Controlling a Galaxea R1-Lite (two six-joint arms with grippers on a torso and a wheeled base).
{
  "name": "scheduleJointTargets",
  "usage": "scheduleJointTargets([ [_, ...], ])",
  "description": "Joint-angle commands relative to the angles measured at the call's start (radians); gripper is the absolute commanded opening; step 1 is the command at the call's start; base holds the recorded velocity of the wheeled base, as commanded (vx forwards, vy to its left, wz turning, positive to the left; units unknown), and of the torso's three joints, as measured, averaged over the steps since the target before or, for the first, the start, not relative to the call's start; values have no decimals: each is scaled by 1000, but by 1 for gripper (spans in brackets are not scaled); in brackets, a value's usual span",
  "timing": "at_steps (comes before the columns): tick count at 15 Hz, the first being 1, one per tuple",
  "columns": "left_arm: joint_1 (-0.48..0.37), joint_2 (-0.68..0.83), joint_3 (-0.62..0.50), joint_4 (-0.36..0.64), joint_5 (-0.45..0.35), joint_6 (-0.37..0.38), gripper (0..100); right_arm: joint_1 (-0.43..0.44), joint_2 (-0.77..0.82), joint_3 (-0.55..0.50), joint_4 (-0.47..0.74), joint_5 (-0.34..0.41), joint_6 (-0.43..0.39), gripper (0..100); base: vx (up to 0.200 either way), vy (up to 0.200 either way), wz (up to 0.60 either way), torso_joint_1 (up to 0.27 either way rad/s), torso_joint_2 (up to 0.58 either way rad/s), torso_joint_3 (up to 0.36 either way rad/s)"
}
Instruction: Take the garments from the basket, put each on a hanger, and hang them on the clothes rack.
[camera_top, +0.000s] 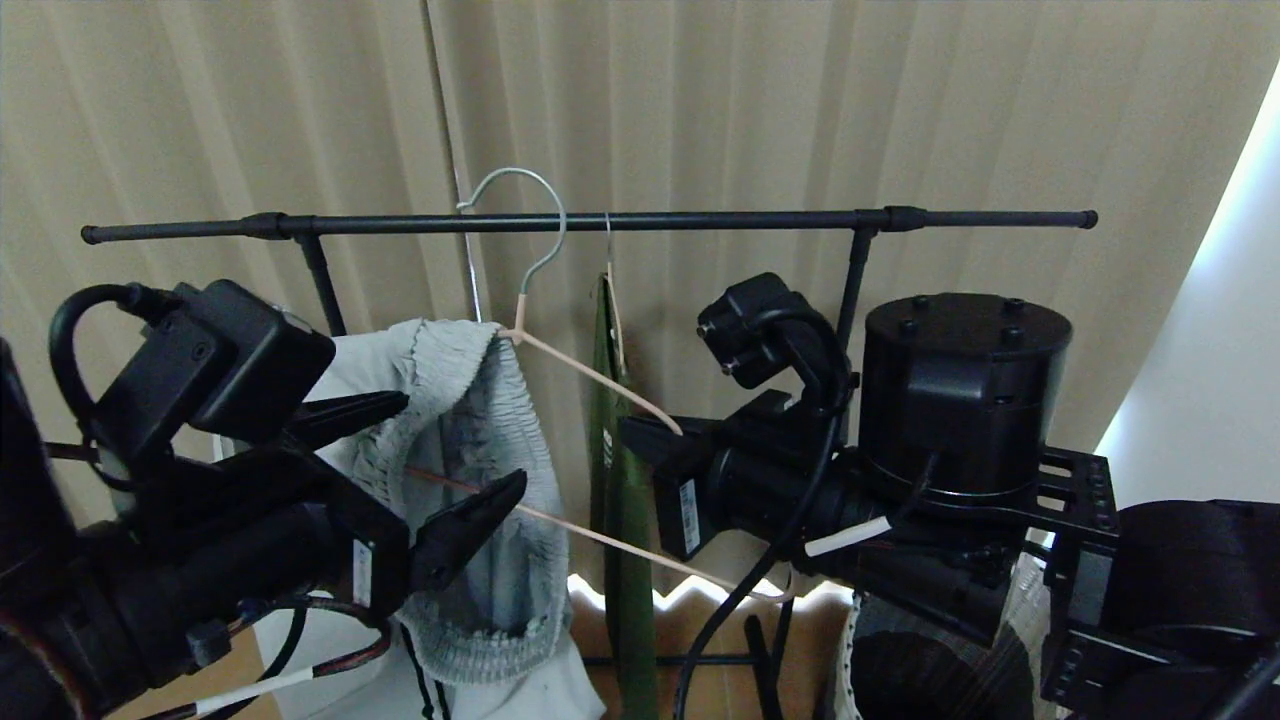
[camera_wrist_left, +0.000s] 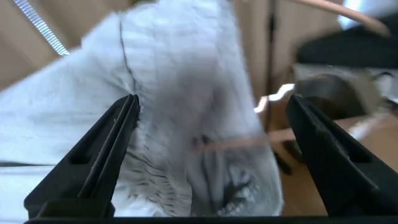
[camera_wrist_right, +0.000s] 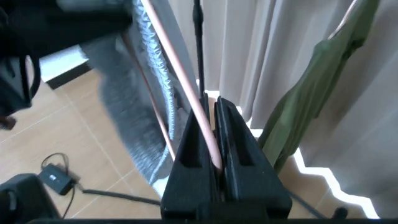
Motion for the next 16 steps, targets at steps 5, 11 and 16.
scheduleJointTargets([
  [5,2,-106,33,-4,-46,57,100,-105,-131,130,-1,7,-36,0,0,0,0,0,0,0],
  [11,11,-77,13,-4,-84,144,100,-181,-260,260,0,91,-42,0,0,0,0,0,0,0],
  [16,43,89,-87,-4,-121,293,100,-205,-280,302,0,160,-131,0,0,0,0,0,0,0],
])
